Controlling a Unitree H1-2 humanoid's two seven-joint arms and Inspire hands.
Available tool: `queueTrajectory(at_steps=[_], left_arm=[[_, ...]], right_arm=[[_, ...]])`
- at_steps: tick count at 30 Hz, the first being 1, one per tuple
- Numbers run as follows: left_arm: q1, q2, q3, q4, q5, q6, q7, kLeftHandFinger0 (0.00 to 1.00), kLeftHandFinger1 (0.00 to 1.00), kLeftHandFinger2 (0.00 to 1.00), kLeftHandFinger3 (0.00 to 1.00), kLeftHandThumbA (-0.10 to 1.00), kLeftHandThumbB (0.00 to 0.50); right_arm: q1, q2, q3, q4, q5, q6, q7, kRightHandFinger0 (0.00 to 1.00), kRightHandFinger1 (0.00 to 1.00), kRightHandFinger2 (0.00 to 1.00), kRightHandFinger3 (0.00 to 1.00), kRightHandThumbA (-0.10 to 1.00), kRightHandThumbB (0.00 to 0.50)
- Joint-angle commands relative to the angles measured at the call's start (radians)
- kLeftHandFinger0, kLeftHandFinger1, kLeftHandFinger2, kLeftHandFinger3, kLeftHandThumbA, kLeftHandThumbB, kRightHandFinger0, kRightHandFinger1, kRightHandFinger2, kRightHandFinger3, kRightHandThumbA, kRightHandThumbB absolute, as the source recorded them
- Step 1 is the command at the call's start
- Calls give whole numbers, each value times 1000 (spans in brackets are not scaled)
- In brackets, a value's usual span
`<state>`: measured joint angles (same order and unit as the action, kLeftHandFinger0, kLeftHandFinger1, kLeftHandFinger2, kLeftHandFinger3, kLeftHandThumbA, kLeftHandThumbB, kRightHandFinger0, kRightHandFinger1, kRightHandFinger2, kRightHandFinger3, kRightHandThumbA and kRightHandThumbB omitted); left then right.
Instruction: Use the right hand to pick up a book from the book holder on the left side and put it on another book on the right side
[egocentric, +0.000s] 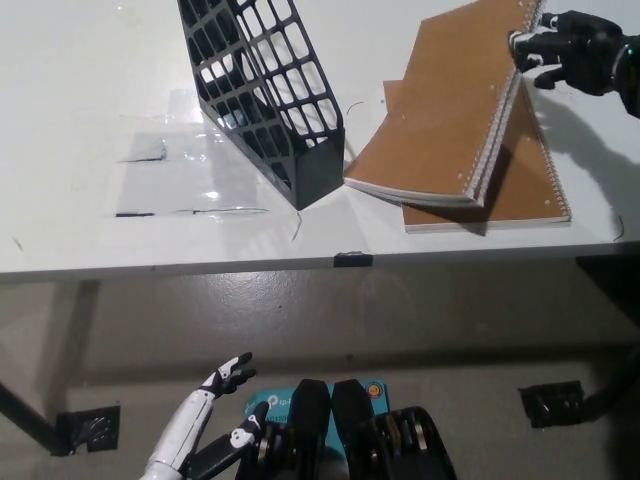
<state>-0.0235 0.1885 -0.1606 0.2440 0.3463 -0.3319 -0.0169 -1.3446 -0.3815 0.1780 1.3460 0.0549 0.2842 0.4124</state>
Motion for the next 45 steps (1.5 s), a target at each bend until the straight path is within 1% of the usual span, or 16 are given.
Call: queueTrajectory(at_steps=[1,2,3,5,8,12,16,22,23,24,28,31,33,37,42,45], left_arm=[[-6,5,10,-19,3,-31,25,913,872,839,931,644,71],[-5,5,9,-22,8,-26,26,913,872,838,933,643,71],[-5,6,8,-22,13,-24,27,915,874,838,936,644,71],[-4,6,10,-19,4,-29,25,905,861,824,942,640,68],[-4,3,14,-21,-6,-30,24,884,835,801,943,617,62],[-7,6,21,-20,-2,-26,30,890,850,806,947,609,62],[-7,4,24,-8,0,-36,37,890,847,810,946,618,67],[-5,3,27,-8,0,-38,38,898,852,804,933,640,72],[-4,4,28,-10,1,-35,37,899,852,804,934,645,74],[-3,4,29,-13,4,-31,40,899,855,815,935,651,83],[8,4,33,-21,-16,-34,34,899,872,859,970,696,97],[4,-3,38,-20,-36,-36,31,854,878,889,996,851,146],[8,-8,44,-32,-62,-31,23,868,926,946,1000,929,185],[12,-9,51,-39,-100,-28,9,899,1000,1000,1000,990,188],[19,-14,47,-36,-111,-39,6,955,1000,1000,1000,999,202],[-64,-27,43,-1,-103,-41,8,929,1000,1000,1000,991,194]], right_arm=[[-98,-47,86,-3,-106,-75,158,361,844,1000,1000,-100,178],[-104,-60,137,2,-142,-92,223,682,1000,1000,1000,8,213],[-110,-68,163,8,-157,-82,259,1000,1000,1000,1000,68,231],[-120,-77,208,13,-191,-42,257,1000,1000,1000,1000,174,299],[-137,-92,351,3,-315,-52,217,1000,1000,1000,1000,286,343],[-158,-107,425,-5,-352,-72,210,1000,1000,1000,1000,319,353],[-184,-132,469,-22,-389,-79,218,1000,1000,1000,1000,399,312],[-208,-174,496,-125,-463,-84,142,1000,1000,1000,1000,481,358],[-208,-186,491,-167,-474,-62,125,1000,1000,1000,1000,482,372],[-194,-208,488,-245,-500,-45,91,1000,1000,1000,1000,536,423],[-73,-297,331,-680,-514,38,-50,1000,1000,1000,1000,748,371],[41,-322,151,-1057,-474,94,-66,1000,1000,1000,1000,869,326],[139,-292,9,-1307,-404,85,-86,1000,1000,1000,1000,841,260],[358,-207,-173,-1730,-222,81,-58,1000,1000,1000,1000,734,227],[672,-128,-164,-2137,-81,64,-64,1000,1000,1000,1000,732,226],[719,-119,-158,-2216,-38,42,-82,1000,1000,1000,1000,797,213]])
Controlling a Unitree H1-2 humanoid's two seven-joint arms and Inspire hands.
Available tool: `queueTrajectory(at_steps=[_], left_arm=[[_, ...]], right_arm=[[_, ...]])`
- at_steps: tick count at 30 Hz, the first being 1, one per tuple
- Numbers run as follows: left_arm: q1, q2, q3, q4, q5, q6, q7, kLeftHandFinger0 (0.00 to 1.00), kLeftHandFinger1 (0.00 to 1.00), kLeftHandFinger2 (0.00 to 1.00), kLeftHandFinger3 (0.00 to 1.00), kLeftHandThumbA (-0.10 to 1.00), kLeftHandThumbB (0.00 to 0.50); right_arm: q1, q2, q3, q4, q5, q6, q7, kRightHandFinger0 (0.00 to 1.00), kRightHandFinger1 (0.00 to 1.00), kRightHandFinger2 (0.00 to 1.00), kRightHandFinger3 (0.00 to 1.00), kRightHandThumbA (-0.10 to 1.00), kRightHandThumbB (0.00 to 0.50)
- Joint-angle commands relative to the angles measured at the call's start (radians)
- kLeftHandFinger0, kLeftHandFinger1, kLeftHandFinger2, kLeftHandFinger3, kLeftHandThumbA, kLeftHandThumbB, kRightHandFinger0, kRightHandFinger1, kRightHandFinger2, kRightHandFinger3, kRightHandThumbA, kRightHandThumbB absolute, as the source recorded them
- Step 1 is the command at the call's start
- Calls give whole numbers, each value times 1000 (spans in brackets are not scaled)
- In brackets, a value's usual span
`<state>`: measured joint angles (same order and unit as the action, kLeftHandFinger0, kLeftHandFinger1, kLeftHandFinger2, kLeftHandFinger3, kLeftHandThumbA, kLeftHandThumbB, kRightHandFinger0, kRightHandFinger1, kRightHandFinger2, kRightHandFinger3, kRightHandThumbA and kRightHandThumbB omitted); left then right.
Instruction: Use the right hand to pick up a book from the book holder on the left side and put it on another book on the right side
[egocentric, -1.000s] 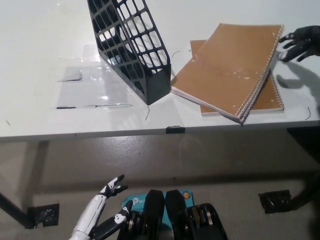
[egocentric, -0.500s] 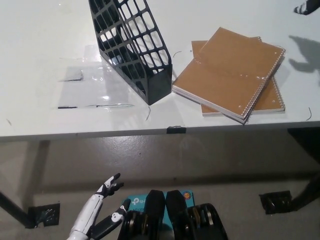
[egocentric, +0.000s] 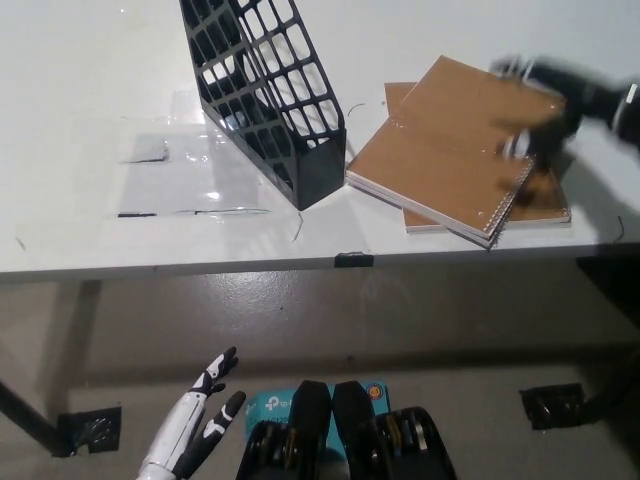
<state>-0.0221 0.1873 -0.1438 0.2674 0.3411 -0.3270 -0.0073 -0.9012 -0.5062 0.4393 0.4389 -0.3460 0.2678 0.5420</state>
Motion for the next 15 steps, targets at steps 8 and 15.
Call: queueTrajectory(at_steps=[8,15], left_arm=[[-178,-23,37,13,-100,-48,1,944,1000,1000,1000,1000,187],[-192,-22,38,11,-104,-43,-1,972,1000,1000,1000,1000,179]], right_arm=[[335,22,-422,-1388,441,4,-251,1000,1000,1000,1000,725,216],[343,29,-453,-1385,462,2,-256,1000,1000,1000,1000,691,205]])
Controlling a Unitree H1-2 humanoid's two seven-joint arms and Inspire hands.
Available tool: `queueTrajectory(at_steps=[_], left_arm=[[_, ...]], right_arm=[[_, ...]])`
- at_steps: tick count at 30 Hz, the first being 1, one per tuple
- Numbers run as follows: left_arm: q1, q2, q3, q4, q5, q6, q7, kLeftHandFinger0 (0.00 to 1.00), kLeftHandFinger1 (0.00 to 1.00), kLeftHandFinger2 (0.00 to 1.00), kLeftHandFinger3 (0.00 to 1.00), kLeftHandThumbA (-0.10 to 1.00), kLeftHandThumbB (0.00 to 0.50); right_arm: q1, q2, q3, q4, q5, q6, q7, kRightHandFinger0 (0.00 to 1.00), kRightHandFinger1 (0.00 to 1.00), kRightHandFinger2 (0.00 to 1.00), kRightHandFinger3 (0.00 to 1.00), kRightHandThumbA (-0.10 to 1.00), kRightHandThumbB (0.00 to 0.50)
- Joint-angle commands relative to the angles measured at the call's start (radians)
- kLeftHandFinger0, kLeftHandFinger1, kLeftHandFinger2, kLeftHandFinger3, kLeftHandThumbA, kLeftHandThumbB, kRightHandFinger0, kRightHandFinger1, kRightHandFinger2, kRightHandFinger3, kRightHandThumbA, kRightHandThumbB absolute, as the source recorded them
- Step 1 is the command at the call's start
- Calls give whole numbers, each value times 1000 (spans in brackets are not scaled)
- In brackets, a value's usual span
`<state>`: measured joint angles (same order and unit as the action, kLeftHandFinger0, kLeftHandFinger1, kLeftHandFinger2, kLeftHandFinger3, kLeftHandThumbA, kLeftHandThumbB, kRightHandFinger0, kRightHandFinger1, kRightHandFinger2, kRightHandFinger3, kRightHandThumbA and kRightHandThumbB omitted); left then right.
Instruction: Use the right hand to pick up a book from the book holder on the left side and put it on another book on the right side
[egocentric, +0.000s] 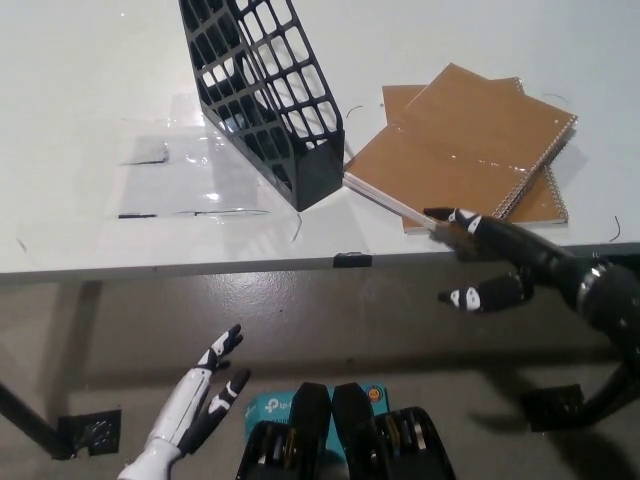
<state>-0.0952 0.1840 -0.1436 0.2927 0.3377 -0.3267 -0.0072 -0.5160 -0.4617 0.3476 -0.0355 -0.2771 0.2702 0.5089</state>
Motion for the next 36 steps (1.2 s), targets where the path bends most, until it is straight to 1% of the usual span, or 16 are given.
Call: queueTrajectory(at_steps=[1,3,8,10,14,16,19,22,23,24,26,27,29,31,33,36], left_arm=[[-120,-17,38,-18,-99,-38,-2,973,1000,1000,1000,1000,180],[-118,-15,39,-24,-97,-30,-3,979,1000,1000,1000,1000,183],[-111,-13,39,-29,-99,-32,-2,990,1000,1000,1000,1000,183],[-115,-11,40,-30,-99,-31,-1,988,1000,1000,1000,1000,185],[-119,-8,41,-28,-94,-38,6,950,1000,1000,1000,987,152],[-112,-9,41,-39,-98,-23,1,966,1000,1000,1000,987,175],[-102,-4,40,-45,-94,-31,-1,973,1000,1000,1000,996,172],[-103,-4,41,-41,-100,-36,-8,977,1000,1000,1000,1000,170],[-102,0,43,-45,-103,-35,-10,978,1000,1000,1000,1000,172],[-101,-2,44,-45,-107,-34,-10,964,1000,1000,1000,989,171],[-103,-1,44,-49,-109,-29,-11,956,1000,1000,1000,980,163],[-104,-4,45,-50,-107,-24,-8,947,1000,1000,1000,973,162],[-103,-4,47,-56,-107,-13,-8,956,1000,1000,1000,973,170],[-101,-5,48,-58,-108,-10,-7,953,1000,1000,1000,969,168],[-98,-3,47,-59,-112,-16,-11,955,1000,1000,1000,959,157],[-95,-1,45,-58,-114,-21,-17,957,1000,1000,1000,946,145]], right_arm=[[-40,-8,-359,-907,389,-4,-220,1000,1000,1000,1000,693,200],[-22,16,-349,-901,380,-19,-222,1000,1000,1000,1000,677,192],[94,88,-326,-895,361,-47,-231,1000,1000,1000,1000,664,205],[133,117,-323,-884,353,-60,-236,1000,1000,1000,1000,644,194],[267,208,-314,-794,323,-115,-246,1000,1000,1000,1000,702,180],[323,250,-320,-701,306,-168,-250,1000,1000,1000,1000,674,152],[400,315,-341,-520,250,-242,-258,1000,1000,1000,1000,628,114],[433,354,-361,-379,203,-274,-280,1000,1000,1000,1000,625,109],[441,368,-365,-319,199,-295,-289,1000,1000,1000,1000,594,87],[446,376,-371,-239,196,-327,-296,1000,1000,1000,1000,575,75],[442,380,-374,-189,183,-344,-304,1000,1000,1000,1000,586,80],[436,376,-371,-144,158,-351,-315,1000,1000,1000,1000,630,87],[431,371,-363,-93,143,-368,-322,1000,1000,1000,1000,646,83],[426,368,-357,-51,138,-386,-331,1000,1000,1000,1000,624,68],[427,370,-356,-21,151,-392,-335,1000,1000,1000,1000,605,84],[430,368,-352,13,151,-408,-346,1000,1000,1000,1000,604,83]])
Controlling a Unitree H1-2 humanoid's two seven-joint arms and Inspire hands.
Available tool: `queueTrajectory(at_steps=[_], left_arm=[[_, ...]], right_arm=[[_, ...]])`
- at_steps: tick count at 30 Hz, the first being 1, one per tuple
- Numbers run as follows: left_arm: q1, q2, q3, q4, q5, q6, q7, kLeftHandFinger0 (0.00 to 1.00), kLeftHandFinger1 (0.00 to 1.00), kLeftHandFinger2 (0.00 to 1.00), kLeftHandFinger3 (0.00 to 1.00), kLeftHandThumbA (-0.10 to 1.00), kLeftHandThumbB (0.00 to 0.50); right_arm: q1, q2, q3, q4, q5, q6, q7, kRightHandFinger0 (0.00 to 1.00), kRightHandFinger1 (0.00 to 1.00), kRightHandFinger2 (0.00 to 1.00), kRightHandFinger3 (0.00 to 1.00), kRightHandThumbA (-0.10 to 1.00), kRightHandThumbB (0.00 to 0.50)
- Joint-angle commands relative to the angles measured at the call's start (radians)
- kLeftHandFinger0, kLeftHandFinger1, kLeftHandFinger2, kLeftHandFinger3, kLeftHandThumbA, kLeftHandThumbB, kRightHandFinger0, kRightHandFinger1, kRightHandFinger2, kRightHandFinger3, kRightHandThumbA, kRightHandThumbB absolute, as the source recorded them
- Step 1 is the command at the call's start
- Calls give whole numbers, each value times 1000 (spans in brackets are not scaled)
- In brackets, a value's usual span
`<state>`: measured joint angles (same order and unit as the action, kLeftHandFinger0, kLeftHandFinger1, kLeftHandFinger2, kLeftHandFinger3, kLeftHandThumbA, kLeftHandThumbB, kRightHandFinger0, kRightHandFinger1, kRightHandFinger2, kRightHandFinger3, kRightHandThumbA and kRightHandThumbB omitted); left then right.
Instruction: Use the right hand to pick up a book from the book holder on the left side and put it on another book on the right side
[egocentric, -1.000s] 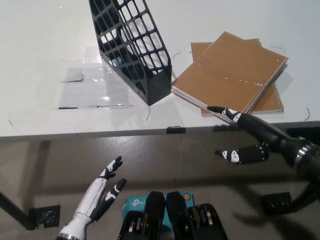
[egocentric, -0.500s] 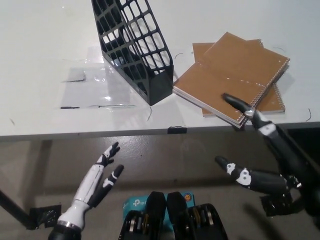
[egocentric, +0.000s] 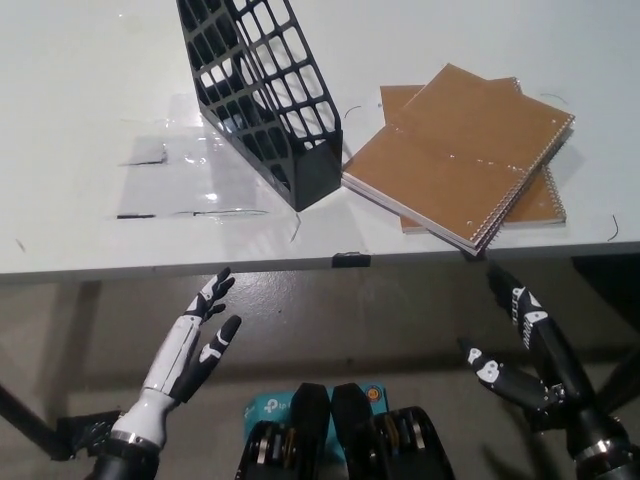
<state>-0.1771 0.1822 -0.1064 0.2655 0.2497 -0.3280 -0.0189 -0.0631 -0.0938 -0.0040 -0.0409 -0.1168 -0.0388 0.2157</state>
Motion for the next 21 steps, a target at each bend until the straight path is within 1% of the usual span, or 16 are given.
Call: queueTrajectory(at_steps=[1,3,6,7,9,12,14,18,21], left_arm=[[-12,3,7,-29,-25,-23,-6,959,1000,1000,1000,943,142],[-9,3,7,-33,-26,-20,-6,954,1000,1000,1000,926,134],[1,2,4,-40,-19,-12,-7,951,1000,1000,1000,917,131],[5,2,2,-39,-17,-16,-6,952,1000,1000,1000,918,131],[14,2,2,-36,-19,-21,-5,953,1000,1000,1000,916,127],[24,1,-2,-29,-11,-31,-1,953,1000,1000,1000,916,124],[33,1,-3,-29,-13,-32,-2,952,1000,1000,1000,918,126],[45,1,-2,-22,-9,-39,4,942,998,1000,1000,919,127],[51,-3,1,-24,-17,-35,4,951,999,1000,1000,907,131]], right_arm=[[-22,0,1,30,-12,-106,-56,1000,1000,1000,1000,621,91],[-20,0,3,42,-2,-110,-56,1000,1000,1000,1000,614,82],[-7,2,6,42,4,-115,-59,1000,1000,1000,1000,579,86],[-4,1,9,45,6,-113,-57,1000,1000,1000,1000,580,100],[2,0,13,49,6,-113,-57,998,1000,1000,1000,584,103],[12,-5,17,46,18,-110,-51,979,1000,1000,1000,550,83],[18,-8,22,46,18,-112,-51,960,1000,1000,1000,541,80],[24,-16,35,49,15,-117,-44,929,970,1000,1000,506,67],[25,-19,43,47,12,-112,-42,923,964,1000,1000,507,76]])
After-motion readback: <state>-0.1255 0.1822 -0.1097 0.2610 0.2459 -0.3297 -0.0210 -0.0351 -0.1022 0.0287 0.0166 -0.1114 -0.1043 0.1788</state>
